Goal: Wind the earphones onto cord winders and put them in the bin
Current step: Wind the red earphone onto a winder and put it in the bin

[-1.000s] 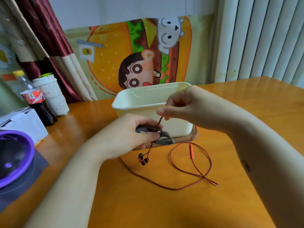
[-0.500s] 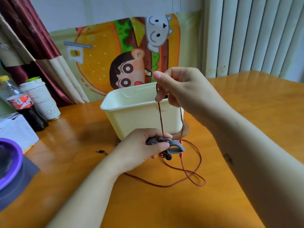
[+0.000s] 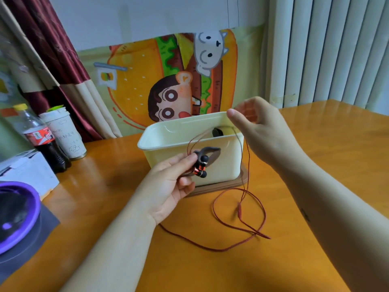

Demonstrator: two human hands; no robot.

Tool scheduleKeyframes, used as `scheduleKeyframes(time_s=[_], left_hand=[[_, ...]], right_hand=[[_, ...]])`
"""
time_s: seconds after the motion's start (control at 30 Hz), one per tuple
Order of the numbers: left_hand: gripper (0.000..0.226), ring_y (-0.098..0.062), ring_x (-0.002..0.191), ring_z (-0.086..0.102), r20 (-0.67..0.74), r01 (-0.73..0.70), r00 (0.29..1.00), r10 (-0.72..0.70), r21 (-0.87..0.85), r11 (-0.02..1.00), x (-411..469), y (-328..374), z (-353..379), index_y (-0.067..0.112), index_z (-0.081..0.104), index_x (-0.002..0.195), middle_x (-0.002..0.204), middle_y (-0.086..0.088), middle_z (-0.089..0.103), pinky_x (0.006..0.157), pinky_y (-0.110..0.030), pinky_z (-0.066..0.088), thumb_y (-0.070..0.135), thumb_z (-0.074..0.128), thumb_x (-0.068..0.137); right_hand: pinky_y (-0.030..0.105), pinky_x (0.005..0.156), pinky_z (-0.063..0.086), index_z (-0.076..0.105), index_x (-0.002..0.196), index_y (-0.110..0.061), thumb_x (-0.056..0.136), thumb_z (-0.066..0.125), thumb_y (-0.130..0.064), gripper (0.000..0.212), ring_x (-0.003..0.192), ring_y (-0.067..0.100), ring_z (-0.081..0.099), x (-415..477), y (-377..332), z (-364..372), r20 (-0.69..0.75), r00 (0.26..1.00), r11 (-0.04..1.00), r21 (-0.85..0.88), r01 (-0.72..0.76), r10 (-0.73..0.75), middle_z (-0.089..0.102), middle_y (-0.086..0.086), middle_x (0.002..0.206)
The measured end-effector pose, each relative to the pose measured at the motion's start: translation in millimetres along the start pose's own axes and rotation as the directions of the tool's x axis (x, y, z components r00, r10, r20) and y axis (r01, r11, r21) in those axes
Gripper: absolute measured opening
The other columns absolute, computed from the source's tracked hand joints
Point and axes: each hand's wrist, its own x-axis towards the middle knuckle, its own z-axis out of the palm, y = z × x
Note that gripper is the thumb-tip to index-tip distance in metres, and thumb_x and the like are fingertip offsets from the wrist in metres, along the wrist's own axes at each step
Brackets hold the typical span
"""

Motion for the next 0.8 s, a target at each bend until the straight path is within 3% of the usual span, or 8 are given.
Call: scheduleKeyframes(time_s=[0.1, 0.17, 0.27, 0.4, 0.5, 0.63, 0.73, 0.8], left_hand=[[0.014, -0.002, 0.038, 0.036, -0.109, -0.016, 0.994, 0.003, -0.123, 0.992, 1.4, 4.1, -0.3, 0.017, 0.069, 0.093, 0.063, 0.009, 0.061, 0.056, -0.015, 0.043, 0.02, 0.064, 0.081], [0.009, -0.002, 0.037, 0.035, -0.158, -0.037, 0.987, 0.013, -0.15, 0.988, 1.8, 4.7, 1.3, 0.018, 0.069, 0.094, 0.059, 0.01, 0.059, 0.056, -0.016, 0.041, 0.018, 0.061, 0.089], [0.013, -0.003, 0.041, 0.037, -0.198, -0.08, 0.979, 0.052, -0.132, 0.988, 0.7, 1.8, 2.4, 0.016, 0.071, 0.099, 0.058, 0.009, 0.058, 0.056, -0.016, 0.044, 0.02, 0.061, 0.092], [0.019, -0.004, 0.046, 0.04, -0.252, -0.128, 0.963, 0.1, -0.097, 0.987, 1.3, -4.1, 4.3, 0.015, 0.072, 0.107, 0.07, 0.007, 0.064, 0.056, -0.017, 0.047, 0.021, 0.061, 0.092], [0.018, -0.004, 0.046, 0.041, -0.281, -0.182, 0.947, 0.156, -0.071, 0.981, 2.5, -3.8, 4.9, 0.018, 0.073, 0.107, 0.075, 0.007, 0.065, 0.058, -0.017, 0.047, 0.021, 0.061, 0.093], [0.018, -0.004, 0.047, 0.04, -0.322, -0.267, 0.913, 0.25, -0.01, 0.964, 4.0, -2.6, 5.7, 0.022, 0.074, 0.105, 0.082, 0.005, 0.068, 0.06, -0.017, 0.046, 0.023, 0.062, 0.092], [0.02, -0.004, 0.049, 0.041, -0.332, -0.289, 0.9, 0.283, 0.034, 0.957, 3.2, -2.3, 4.6, 0.024, 0.073, 0.109, 0.092, 0.0, 0.072, 0.063, -0.02, 0.047, 0.026, 0.061, 0.093], [0.02, -0.005, 0.052, 0.041, -0.332, -0.313, 0.89, 0.312, 0.052, 0.948, 3.0, -2.4, 4.5, 0.025, 0.073, 0.109, 0.096, -0.001, 0.073, 0.063, -0.02, 0.046, 0.027, 0.061, 0.093]], right_hand=[[0.009, 0.064, 0.046, 0.058, 0.099, -0.023, 0.09, 0.061, -0.032, 0.013, 0.079, 0.001, 0.058, -8.4, -11.7, -0.7, 0.0, 0.99, 0.989, 0.052, 0.138, -0.138, 0.06, -0.014, 0.087], [0.018, 0.061, 0.048, 0.062, 0.101, -0.022, 0.088, 0.063, -0.025, 0.013, 0.073, 0.008, 0.059, -18.3, -20.0, 3.5, 0.165, 0.962, 0.975, 0.084, 0.204, -0.216, 0.061, -0.011, 0.084], [0.023, 0.064, 0.049, 0.062, 0.106, -0.025, 0.087, 0.065, -0.022, 0.019, 0.072, 0.007, 0.056, -32.6, -24.7, 19.8, 0.348, 0.882, 0.935, -0.041, 0.352, -0.317, 0.057, -0.014, 0.086], [0.028, 0.064, 0.051, 0.061, 0.105, -0.026, 0.088, 0.065, -0.027, 0.018, 0.073, 0.004, 0.055, -38.1, -19.3, 31.0, 0.303, 0.887, 0.888, -0.197, 0.416, -0.349, 0.056, -0.012, 0.089], [0.028, 0.064, 0.054, 0.063, 0.097, -0.023, 0.086, 0.068, -0.028, 0.014, 0.072, 0.006, 0.06, -38.5, -15.4, 32.3, 0.232, 0.929, 0.936, -0.134, 0.325, -0.289, 0.061, -0.013, 0.084], [0.029, 0.068, 0.055, 0.064, 0.086, -0.017, 0.084, 0.069, -0.027, 0.011, 0.072, 0.011, 0.064, -39.4, -16.2, 37.6, 0.236, 0.966, 0.991, 0.108, 0.083, -0.107, 0.068, -0.003, 0.076], [0.033, 0.072, 0.058, 0.064, 0.091, -0.009, 0.086, 0.067, -0.024, 0.016, 0.068, 0.014, 0.067, -39.9, -18.2, 39.9, 0.379, 0.923, 0.924, 0.331, -0.193, 0.057, 0.071, 0.007, 0.081], [0.034, 0.073, 0.059, 0.061, 0.097, -0.008, 0.087, 0.066, -0.023, 0.019, 0.067, 0.013, 0.066, -40.2, -17.5, 40.4, 0.406, 0.905, 0.865, 0.402, -0.301, 0.126, 0.069, 0.009, 0.087]])
